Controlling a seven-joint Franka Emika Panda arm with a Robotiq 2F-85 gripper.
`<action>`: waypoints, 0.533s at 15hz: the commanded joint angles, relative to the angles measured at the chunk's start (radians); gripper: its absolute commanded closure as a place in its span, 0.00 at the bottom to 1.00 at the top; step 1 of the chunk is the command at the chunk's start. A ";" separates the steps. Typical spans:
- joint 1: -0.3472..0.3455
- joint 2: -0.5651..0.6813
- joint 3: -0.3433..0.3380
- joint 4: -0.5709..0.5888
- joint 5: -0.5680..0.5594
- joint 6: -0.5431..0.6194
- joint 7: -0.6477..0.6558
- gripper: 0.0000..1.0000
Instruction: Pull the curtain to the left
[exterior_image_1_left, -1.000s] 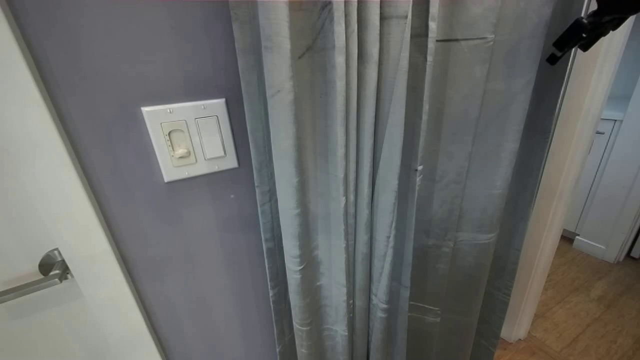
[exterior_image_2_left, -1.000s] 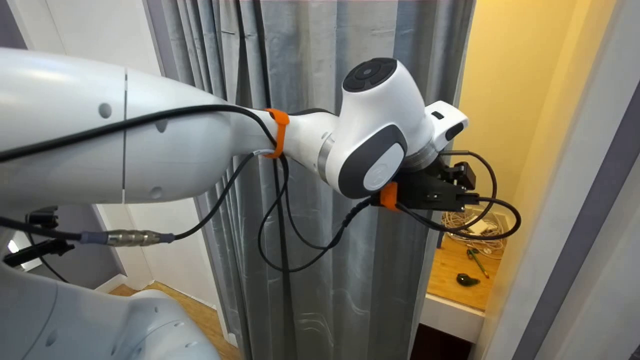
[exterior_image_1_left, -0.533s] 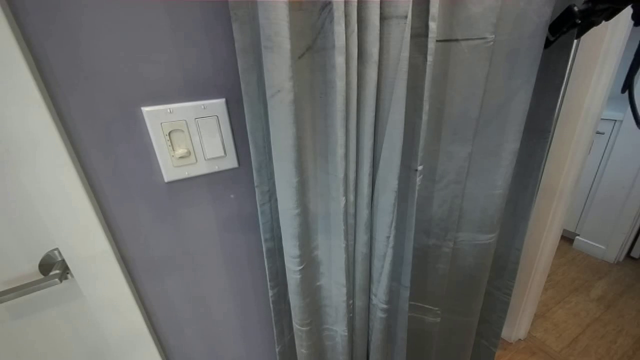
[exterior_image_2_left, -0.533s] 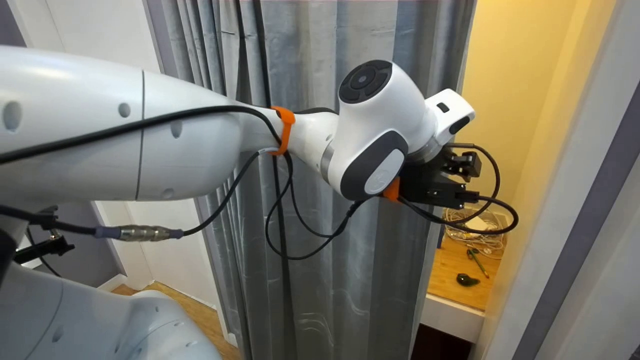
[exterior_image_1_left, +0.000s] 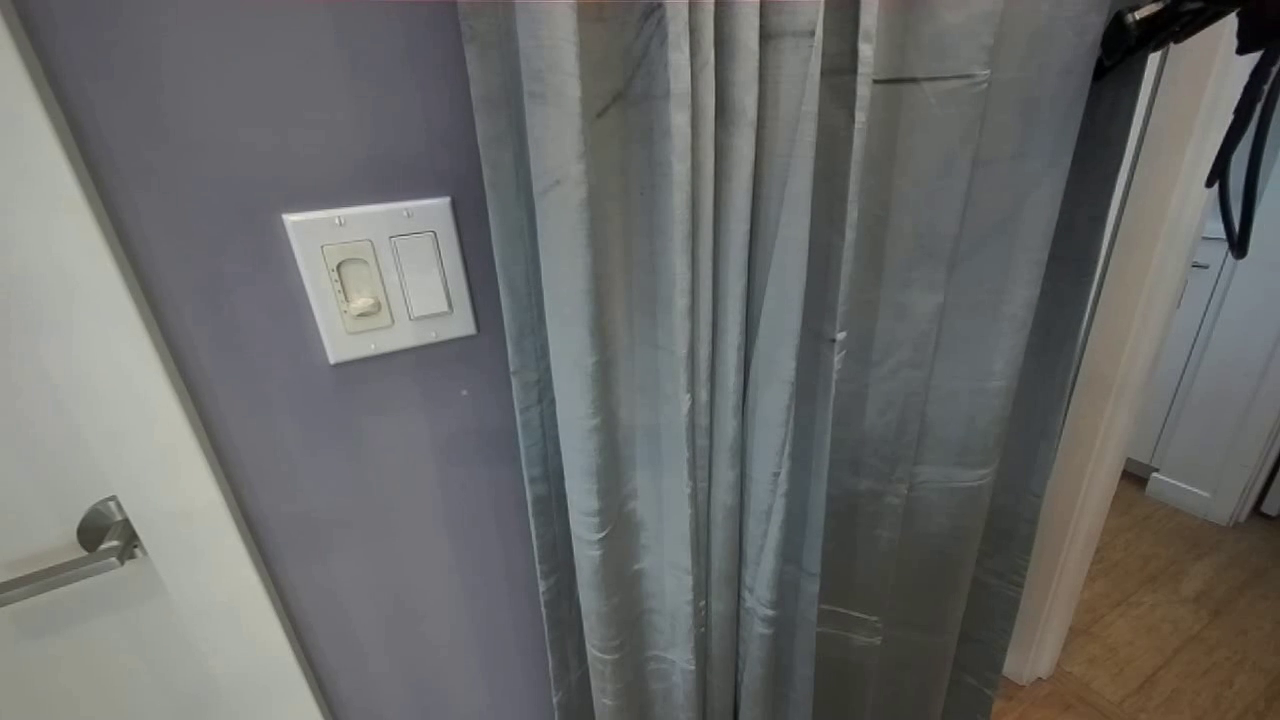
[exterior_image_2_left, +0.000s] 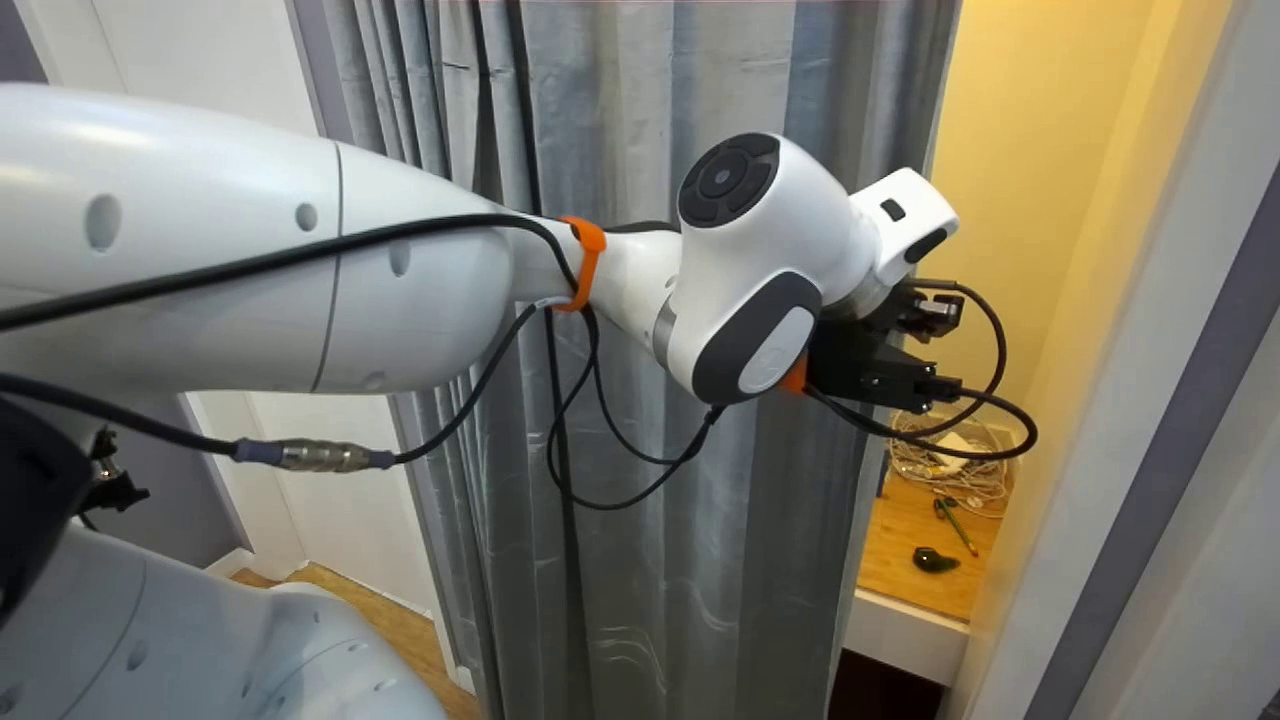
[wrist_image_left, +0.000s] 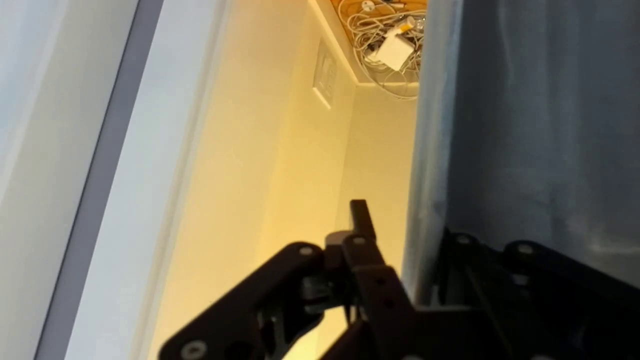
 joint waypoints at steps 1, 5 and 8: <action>0.102 -0.001 -0.061 0.027 0.054 0.023 -0.033 0.99; 0.208 -0.026 -0.126 0.047 0.071 -0.016 -0.056 0.99; 0.275 -0.050 -0.165 0.064 0.063 -0.058 -0.078 0.99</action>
